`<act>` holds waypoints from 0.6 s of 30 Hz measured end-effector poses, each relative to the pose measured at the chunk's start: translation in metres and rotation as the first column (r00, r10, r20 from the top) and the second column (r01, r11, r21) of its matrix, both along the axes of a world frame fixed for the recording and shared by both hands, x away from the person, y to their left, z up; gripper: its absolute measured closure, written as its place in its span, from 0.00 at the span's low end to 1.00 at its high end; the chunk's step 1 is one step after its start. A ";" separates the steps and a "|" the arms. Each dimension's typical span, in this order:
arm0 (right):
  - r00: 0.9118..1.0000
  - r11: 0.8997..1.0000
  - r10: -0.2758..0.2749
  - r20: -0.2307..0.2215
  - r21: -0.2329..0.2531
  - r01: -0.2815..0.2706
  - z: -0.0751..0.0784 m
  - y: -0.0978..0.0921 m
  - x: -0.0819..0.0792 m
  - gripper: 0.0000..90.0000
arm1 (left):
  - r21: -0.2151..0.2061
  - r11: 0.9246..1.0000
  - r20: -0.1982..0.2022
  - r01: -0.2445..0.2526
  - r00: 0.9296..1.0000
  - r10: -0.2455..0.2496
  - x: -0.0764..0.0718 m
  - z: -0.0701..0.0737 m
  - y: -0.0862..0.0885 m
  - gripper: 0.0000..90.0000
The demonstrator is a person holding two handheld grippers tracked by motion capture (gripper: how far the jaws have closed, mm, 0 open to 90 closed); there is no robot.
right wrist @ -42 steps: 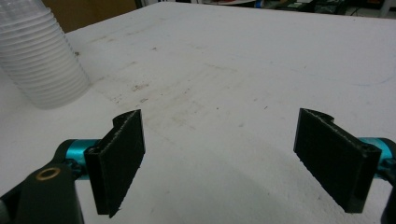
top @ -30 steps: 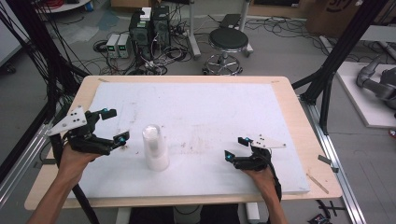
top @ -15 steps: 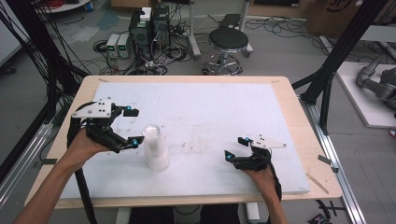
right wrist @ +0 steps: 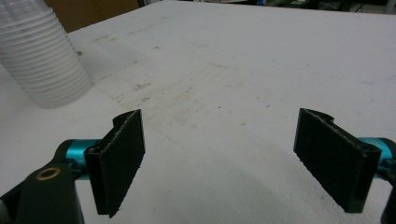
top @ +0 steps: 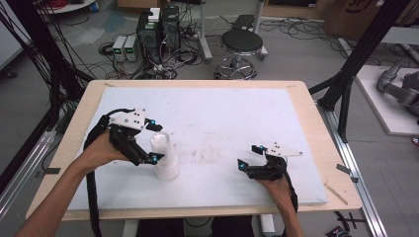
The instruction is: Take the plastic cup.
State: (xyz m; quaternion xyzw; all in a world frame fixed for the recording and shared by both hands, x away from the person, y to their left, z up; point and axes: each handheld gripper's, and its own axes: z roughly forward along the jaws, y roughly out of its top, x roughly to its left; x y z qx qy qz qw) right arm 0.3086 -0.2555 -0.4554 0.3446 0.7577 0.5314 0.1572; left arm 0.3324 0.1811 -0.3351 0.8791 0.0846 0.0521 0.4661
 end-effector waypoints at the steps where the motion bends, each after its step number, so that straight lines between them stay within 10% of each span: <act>1: 1.000 1.000 0.000 0.000 0.000 0.000 0.000 0.000 0.000 0.18 | 0.003 1.000 -0.008 0.003 1.000 -0.003 0.000 -0.001 0.000 0.11; 18: 1.000 1.000 -0.003 -0.010 0.000 0.003 0.000 0.000 0.001 0.18 | 0.052 0.998 -0.030 0.047 0.999 -0.045 0.001 -0.006 -0.015 0.26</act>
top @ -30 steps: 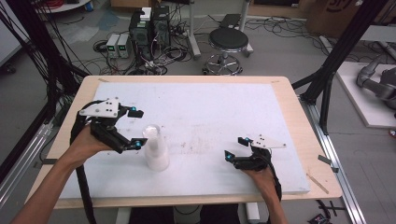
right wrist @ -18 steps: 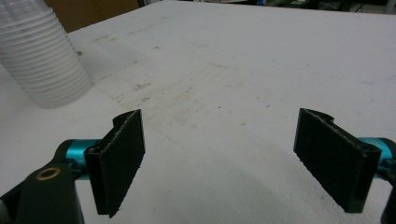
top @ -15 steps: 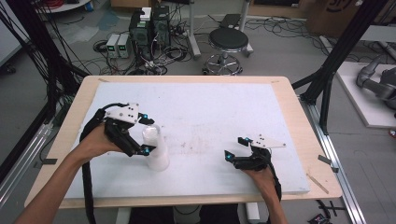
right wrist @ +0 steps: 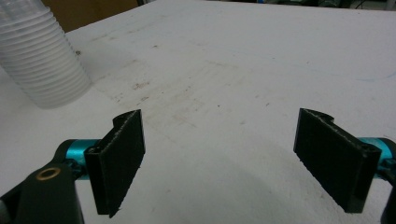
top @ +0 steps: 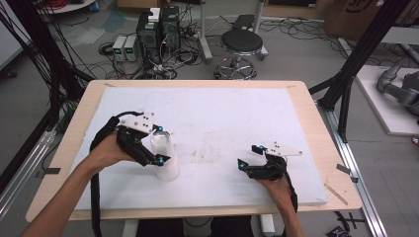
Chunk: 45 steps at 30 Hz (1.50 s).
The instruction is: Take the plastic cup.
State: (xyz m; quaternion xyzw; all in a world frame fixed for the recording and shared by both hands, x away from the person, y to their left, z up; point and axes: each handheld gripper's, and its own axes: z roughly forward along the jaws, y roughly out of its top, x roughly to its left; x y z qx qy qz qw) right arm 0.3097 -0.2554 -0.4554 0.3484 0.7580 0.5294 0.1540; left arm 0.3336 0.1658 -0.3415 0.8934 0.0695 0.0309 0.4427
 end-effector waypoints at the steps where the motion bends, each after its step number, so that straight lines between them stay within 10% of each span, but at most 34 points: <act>1: 1.000 1.000 0.000 0.000 0.000 0.000 0.000 0.000 0.000 0.18 | 0.000 1.000 0.000 0.000 1.000 0.000 0.000 0.000 0.000 0.27; 33: 1.000 1.000 0.000 -0.010 0.001 0.000 0.000 0.000 0.000 0.18 | -0.014 1.000 -0.033 -0.016 0.999 0.015 0.001 0.011 -0.001 0.40; 45: 1.000 1.000 0.000 -0.015 -0.002 0.000 0.000 0.000 0.002 0.18 | -0.044 0.999 0.005 -0.023 1.000 0.023 -0.002 0.060 0.006 0.40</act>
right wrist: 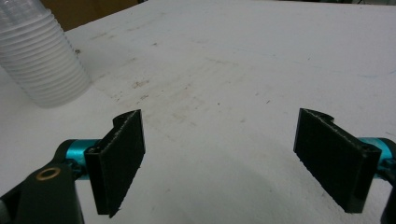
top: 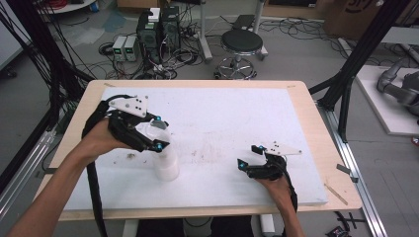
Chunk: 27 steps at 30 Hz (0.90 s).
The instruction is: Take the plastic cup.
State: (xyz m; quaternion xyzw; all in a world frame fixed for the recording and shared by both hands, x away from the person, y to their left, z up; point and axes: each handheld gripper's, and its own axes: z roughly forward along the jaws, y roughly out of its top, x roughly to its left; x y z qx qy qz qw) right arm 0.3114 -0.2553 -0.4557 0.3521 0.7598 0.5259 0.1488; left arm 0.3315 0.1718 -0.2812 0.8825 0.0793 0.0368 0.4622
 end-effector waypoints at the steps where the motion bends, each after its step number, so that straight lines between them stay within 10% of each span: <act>1: 1.000 1.000 0.001 0.000 0.001 -0.001 0.000 0.000 0.000 0.18 | -0.020 1.000 0.012 -0.011 1.000 0.011 -0.002 0.014 0.003 0.40; 9: 1.000 1.000 0.001 0.000 0.001 -0.001 0.000 0.000 0.000 0.18 | -0.050 0.998 0.063 -0.029 0.997 0.032 -0.003 0.060 0.012 0.41; 27: 0.999 1.000 0.012 -0.032 0.005 -0.012 0.000 0.000 0.002 0.18 | -0.067 0.998 0.046 -0.016 0.999 0.019 0.018 0.069 0.007 0.41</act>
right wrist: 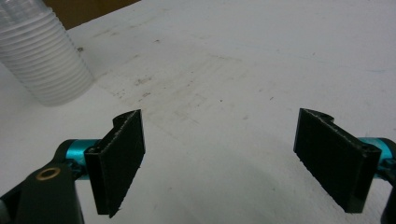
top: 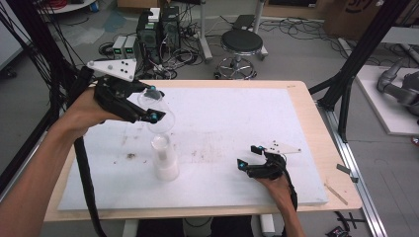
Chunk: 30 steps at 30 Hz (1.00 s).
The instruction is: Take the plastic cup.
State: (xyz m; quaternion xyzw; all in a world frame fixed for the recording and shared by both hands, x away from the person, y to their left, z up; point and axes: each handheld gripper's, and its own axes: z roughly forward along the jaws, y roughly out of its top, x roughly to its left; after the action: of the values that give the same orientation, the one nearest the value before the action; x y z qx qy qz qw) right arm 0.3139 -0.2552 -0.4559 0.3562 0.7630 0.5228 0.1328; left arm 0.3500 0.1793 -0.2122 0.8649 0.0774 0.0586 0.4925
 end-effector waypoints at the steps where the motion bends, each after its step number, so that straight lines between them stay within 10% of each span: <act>1: 1.000 1.000 0.000 0.000 0.000 0.000 0.000 0.000 0.000 0.18 | 0.000 1.000 0.000 0.000 1.000 0.000 0.000 0.000 0.000 0.41; 11: 1.000 1.000 0.024 0.002 0.002 -0.024 0.000 0.000 0.000 0.18 | -0.025 0.999 -0.004 0.031 1.000 -0.031 0.028 0.008 -0.017 0.41; 30: 1.000 1.000 0.023 0.008 -0.013 -0.023 0.000 0.002 0.000 0.18 | -0.097 0.993 -0.017 0.070 0.997 -0.072 0.065 -0.024 -0.040 0.42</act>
State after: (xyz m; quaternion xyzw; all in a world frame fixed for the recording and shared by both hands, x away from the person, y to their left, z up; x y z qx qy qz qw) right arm 0.3134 -0.2537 -0.4557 0.3442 0.7698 0.5210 0.1322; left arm 0.4149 0.1395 -0.2366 0.8429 0.0542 0.0285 0.5346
